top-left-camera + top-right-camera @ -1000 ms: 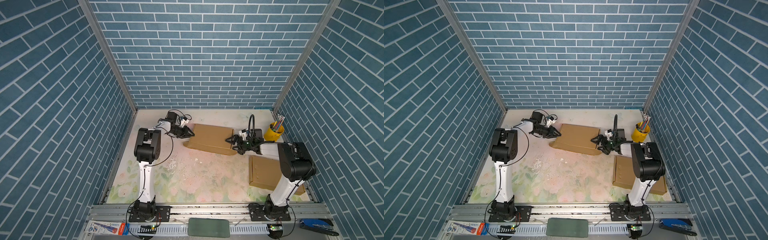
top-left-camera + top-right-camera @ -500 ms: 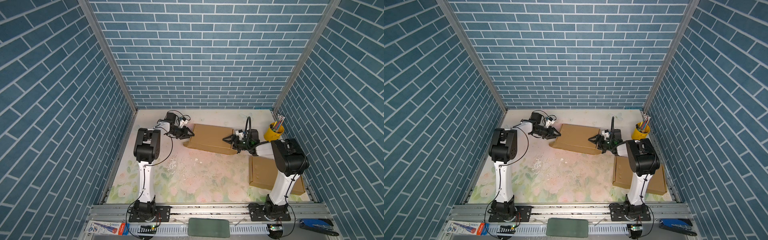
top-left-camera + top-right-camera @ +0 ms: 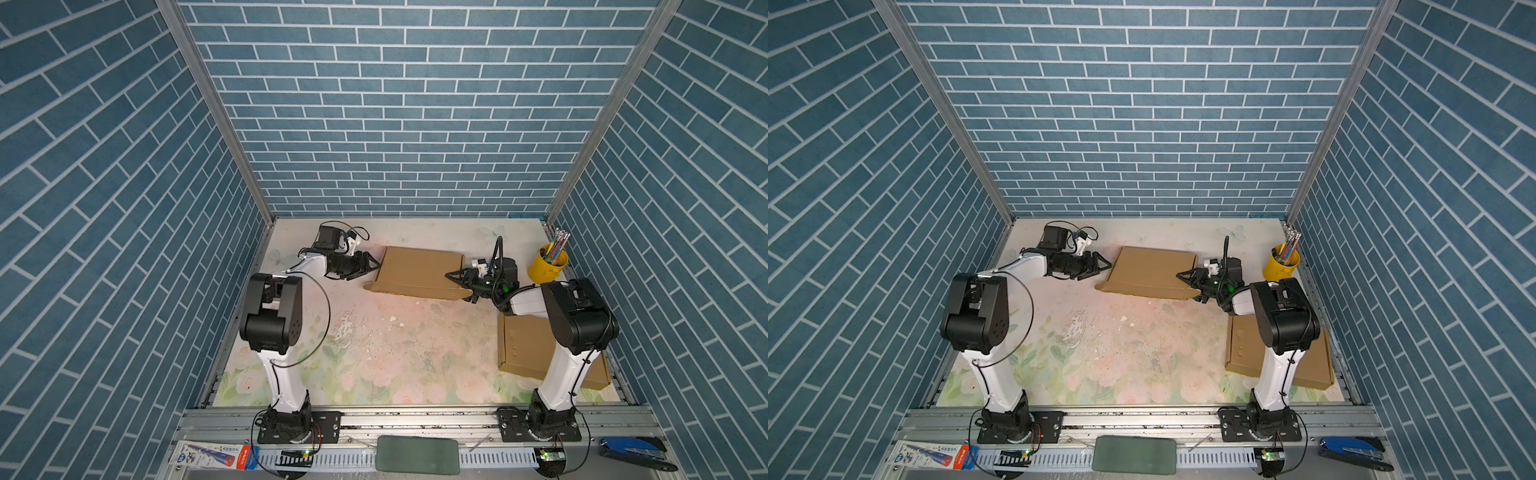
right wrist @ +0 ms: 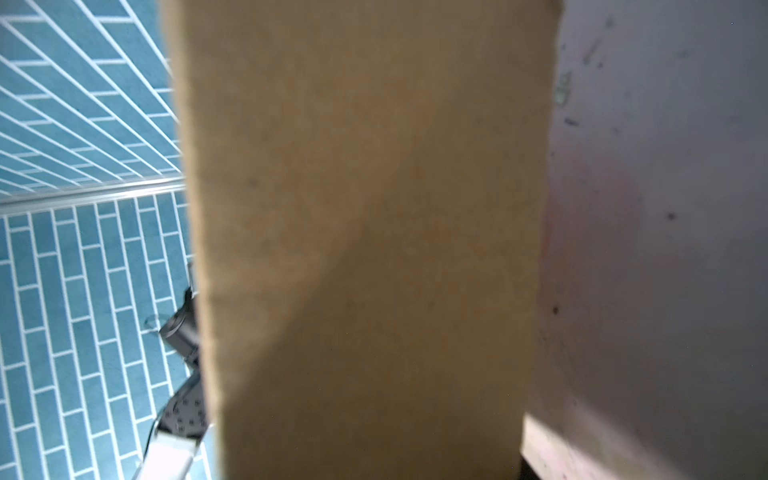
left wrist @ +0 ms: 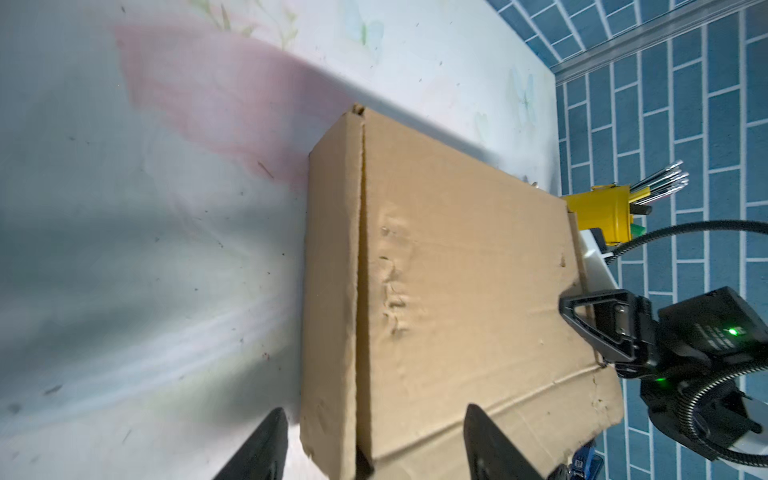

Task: Fold the paper box

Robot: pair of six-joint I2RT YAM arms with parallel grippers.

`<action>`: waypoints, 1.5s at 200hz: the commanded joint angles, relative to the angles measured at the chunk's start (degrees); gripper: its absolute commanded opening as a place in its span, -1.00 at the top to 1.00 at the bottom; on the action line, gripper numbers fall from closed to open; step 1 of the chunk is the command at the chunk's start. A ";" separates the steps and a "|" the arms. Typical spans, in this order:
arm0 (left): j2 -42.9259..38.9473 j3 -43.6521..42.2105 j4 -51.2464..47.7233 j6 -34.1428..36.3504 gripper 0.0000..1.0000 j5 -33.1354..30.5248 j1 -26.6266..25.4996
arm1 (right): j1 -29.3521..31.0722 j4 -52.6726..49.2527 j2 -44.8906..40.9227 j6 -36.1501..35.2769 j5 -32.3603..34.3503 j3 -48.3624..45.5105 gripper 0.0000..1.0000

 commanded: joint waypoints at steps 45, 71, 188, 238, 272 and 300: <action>-23.72 -10.24 1.70 39.12 -0.44 -23.44 -15.74 | -0.01 -5.56 -7.52 11.47 -3.19 -0.17 0.37; -28.53 -15.72 4.83 58.37 -0.53 -27.94 -24.76 | 0.04 -7.20 -11.12 15.03 -5.06 -1.55 0.36; -25.63 -20.24 9.54 82.45 -0.52 -42.18 -39.67 | 1.88 -23.07 -24.02 19.95 -11.72 -5.78 0.35; -28.27 -27.22 21.84 88.89 -0.45 -46.37 -41.03 | 2.13 -23.88 -26.01 22.73 -16.19 -7.66 0.36; -29.49 -28.16 22.89 89.98 -0.26 -46.12 -41.05 | 2.98 -24.39 -26.45 23.09 -18.22 -7.89 0.37; -29.73 -27.56 20.79 90.00 -0.10 -46.12 -41.14 | 3.02 -24.64 -26.80 23.09 -18.66 -8.19 0.18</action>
